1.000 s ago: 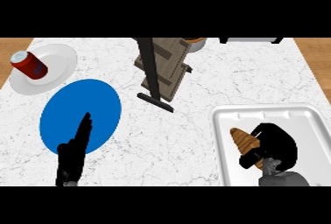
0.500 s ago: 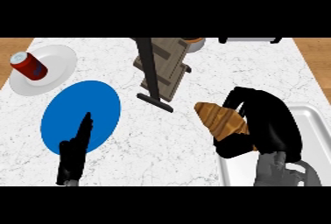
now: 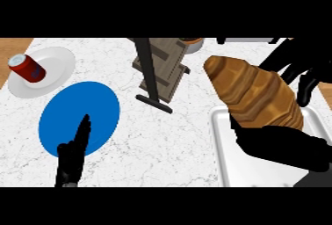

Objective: Pick the croissant from the tray and place it in the tiered basket

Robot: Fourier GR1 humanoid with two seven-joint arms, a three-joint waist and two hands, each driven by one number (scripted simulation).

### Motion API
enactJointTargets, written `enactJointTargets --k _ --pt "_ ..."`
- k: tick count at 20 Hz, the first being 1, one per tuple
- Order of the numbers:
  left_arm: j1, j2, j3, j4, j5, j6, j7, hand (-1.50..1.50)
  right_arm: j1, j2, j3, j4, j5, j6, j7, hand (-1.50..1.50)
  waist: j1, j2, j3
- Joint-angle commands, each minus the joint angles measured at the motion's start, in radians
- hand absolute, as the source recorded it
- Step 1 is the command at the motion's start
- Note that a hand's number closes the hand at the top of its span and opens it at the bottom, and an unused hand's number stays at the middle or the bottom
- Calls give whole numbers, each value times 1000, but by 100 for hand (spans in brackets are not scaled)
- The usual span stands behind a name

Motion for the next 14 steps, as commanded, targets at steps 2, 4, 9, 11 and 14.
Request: enactJointTargets --k 2,4,9,11,14 --pt "40 -14 -29 -2 -23 10 1 0 -276 -3 -24 42 19 187 246 150 1 -4 -4" --pt "21 14 13 5 17 -23 9 0 -352 -14 -109 82 -23 222 228 150 -6 -4 -3" --pt "8 -4 -16 -6 -11 -6 26 0 -539 -18 -195 325 29 196 189 150 13 6 -2" --pt "-6 -3 -8 5 -13 -3 16 0 -623 8 -194 389 69 181 212 150 15 8 -3" --pt "-1 -22 -17 30 -23 7 -15 0 -710 -13 -268 512 90 168 182 150 18 12 -2"
